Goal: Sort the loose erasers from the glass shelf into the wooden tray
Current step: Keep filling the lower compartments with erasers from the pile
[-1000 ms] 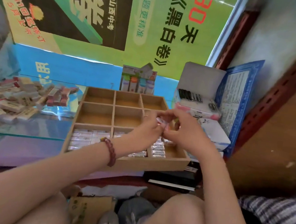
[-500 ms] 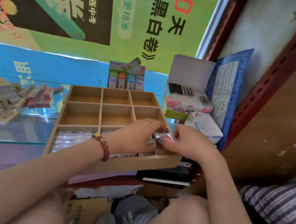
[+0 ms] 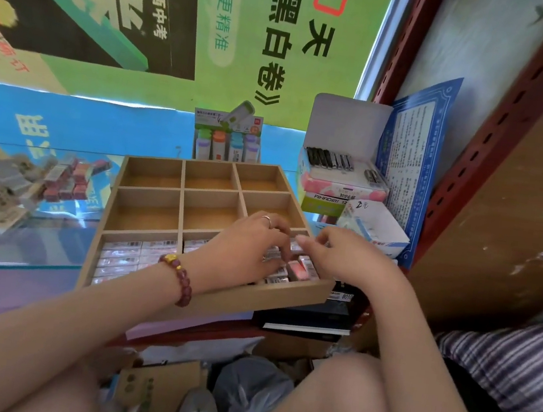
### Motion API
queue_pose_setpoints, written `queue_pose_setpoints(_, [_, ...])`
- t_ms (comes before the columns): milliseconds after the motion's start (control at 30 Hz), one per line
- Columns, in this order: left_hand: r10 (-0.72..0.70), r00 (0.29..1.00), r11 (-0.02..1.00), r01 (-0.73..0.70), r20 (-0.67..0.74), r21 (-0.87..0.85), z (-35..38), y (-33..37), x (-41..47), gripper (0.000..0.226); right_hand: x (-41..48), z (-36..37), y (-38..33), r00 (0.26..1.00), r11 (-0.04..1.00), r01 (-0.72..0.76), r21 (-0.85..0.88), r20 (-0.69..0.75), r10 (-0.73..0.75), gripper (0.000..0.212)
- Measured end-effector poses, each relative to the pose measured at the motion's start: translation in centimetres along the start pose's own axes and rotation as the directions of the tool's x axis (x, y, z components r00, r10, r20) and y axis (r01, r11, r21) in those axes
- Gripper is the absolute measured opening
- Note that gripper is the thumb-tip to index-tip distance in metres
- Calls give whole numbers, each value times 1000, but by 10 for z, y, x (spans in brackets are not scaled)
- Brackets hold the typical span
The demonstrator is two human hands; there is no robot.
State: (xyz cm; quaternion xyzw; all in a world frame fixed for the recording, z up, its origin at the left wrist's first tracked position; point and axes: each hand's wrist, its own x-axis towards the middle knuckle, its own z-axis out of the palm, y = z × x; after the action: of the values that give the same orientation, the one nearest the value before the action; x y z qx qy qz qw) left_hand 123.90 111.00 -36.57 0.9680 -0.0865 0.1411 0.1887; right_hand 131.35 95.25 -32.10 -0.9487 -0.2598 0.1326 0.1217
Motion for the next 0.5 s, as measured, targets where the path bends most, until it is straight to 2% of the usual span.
queue_pose_setpoints(100, [10,999,999,-9,35,-37,-4,2,-1,20,4,-2,6,990,1000,1,-20,-138,-3,22])
queue_pose_setpoints(167, [26,998,999,-23,50,-49,-6,3,-2,28,7,-1,8,989,1000,3,-2,-150,-3,13])
queue_pose_setpoints(333, [64,995,996,-58,83,-73,-7,6,0,42,8,-1,5,982,998,11,60,-189,1,15])
queue_pose_setpoints(500, [117,989,992,-113,91,-50,-2,7,0,43,8,-1,5,986,997,1,73,-166,11,20])
